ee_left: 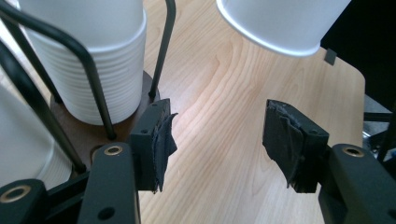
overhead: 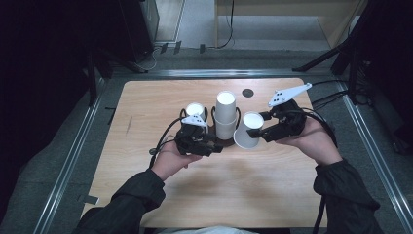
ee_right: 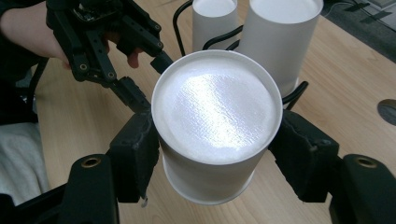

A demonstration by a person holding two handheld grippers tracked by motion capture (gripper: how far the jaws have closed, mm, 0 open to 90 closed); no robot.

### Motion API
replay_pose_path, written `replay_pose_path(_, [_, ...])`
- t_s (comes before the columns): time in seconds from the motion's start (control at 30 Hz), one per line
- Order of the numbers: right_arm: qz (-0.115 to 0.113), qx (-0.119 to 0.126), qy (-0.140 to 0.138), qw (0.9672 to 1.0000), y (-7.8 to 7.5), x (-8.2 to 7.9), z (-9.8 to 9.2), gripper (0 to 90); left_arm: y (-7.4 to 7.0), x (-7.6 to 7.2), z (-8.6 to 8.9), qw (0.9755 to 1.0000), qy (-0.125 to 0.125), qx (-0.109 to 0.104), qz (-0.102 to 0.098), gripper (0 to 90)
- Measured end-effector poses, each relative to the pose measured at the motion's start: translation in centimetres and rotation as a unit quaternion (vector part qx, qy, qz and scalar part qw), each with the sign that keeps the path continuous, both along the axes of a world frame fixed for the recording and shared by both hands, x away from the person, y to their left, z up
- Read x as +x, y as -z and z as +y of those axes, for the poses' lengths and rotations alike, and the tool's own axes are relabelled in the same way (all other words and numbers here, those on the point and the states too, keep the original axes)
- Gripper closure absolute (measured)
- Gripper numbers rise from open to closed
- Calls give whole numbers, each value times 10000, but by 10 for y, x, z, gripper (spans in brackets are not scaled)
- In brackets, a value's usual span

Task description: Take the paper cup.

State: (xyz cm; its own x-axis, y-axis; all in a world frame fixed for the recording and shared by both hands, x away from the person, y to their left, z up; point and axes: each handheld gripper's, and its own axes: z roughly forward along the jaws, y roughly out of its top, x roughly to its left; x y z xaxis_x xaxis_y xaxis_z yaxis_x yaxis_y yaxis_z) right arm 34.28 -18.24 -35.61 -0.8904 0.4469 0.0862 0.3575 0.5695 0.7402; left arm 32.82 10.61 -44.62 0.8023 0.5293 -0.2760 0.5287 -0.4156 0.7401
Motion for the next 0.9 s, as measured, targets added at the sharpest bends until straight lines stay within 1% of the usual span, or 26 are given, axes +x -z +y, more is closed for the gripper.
replay_pose_path(0.07, [6,27,-51,10000,5,-1,1,343,1,-1,5,10000,12,8,4,422])
replay_pose_path(0.17, [53,96,-108,9999,12,-3,2,343,3,0,11,9999,78,-99,62,417])
replay_pose_path(0.27, [80,69,-138,9998,19,-5,4,343,5,-1,18,9998,155,-117,-14,407])
replay_pose_path(0.4, [133,70,-236,9996,28,-9,6,343,5,-3,24,9996,268,-38,-96,380])
replay_pose_path(0.5, [152,72,-291,9994,33,-12,8,342,5,-5,28,9992,318,-202,-97,366])
replay_pose_path(0.53, [166,68,-291,9994,35,-12,8,342,6,-6,29,9991,345,-218,-96,362])
replay_pose_path(0.67, [179,66,-335,9993,40,-14,10,343,8,-7,31,9991,378,-196,-80,352])
replay_pose_path(0.77, [199,113,-375,9990,47,-16,12,343,11,-10,33,9988,443,-192,-95,337])
replay_pose_path(0.87, [228,152,-391,9989,55,-17,12,343,13,-10,36,9984,517,-166,-122,308])
replay_pose_path(0.9, [232,156,-391,9988,58,-16,12,343,13,-10,37,9985,503,-171,-109,287])
